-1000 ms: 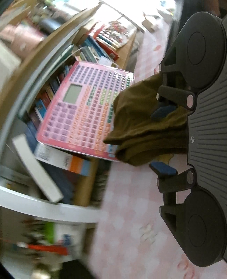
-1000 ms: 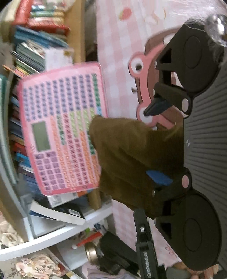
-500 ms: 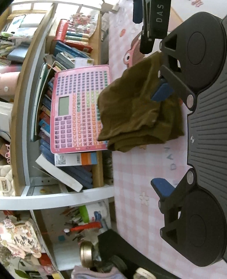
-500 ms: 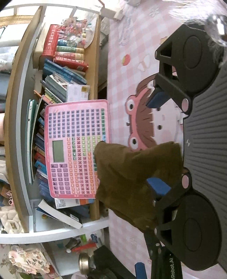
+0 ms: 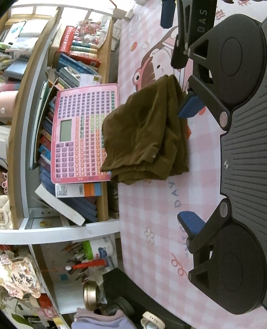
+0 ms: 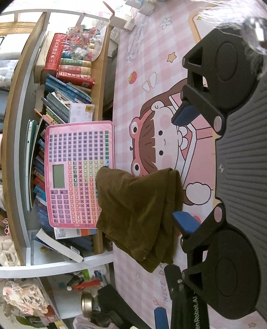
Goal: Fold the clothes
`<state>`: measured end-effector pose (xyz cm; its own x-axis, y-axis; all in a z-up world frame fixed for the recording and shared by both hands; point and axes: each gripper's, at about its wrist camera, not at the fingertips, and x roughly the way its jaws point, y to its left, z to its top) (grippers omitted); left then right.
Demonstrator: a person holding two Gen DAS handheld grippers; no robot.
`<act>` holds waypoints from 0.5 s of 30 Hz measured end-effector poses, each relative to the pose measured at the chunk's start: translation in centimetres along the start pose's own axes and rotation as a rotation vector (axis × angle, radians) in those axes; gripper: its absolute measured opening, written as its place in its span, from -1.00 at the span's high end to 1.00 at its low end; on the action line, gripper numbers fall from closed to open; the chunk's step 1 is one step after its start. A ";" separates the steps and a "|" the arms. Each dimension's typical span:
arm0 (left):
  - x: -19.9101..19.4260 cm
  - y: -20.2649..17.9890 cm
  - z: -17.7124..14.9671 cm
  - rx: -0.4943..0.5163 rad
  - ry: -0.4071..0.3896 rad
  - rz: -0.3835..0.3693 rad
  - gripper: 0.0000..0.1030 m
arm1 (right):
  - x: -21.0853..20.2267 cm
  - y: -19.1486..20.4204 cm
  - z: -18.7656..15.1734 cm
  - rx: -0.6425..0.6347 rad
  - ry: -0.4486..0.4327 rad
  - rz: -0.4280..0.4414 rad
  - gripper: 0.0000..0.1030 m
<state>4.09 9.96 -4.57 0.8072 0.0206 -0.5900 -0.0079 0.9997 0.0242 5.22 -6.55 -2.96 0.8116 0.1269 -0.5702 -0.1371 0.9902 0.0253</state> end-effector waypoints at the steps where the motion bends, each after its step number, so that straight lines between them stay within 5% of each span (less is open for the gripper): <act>1: 0.0 0.0 0.0 0.000 0.000 -0.001 -0.92 | -0.1 0.0 0.0 -0.001 0.001 -0.004 -0.77; 15: -0.4 0.5 -0.5 -0.019 0.022 0.015 -0.92 | -0.6 0.3 -0.2 -0.002 0.016 -0.007 -0.82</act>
<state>3.46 10.43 -4.76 0.7935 0.0356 -0.6076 -0.0310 0.9994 0.0182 4.56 -6.36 -2.80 0.8036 0.1190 -0.5832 -0.1328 0.9910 0.0192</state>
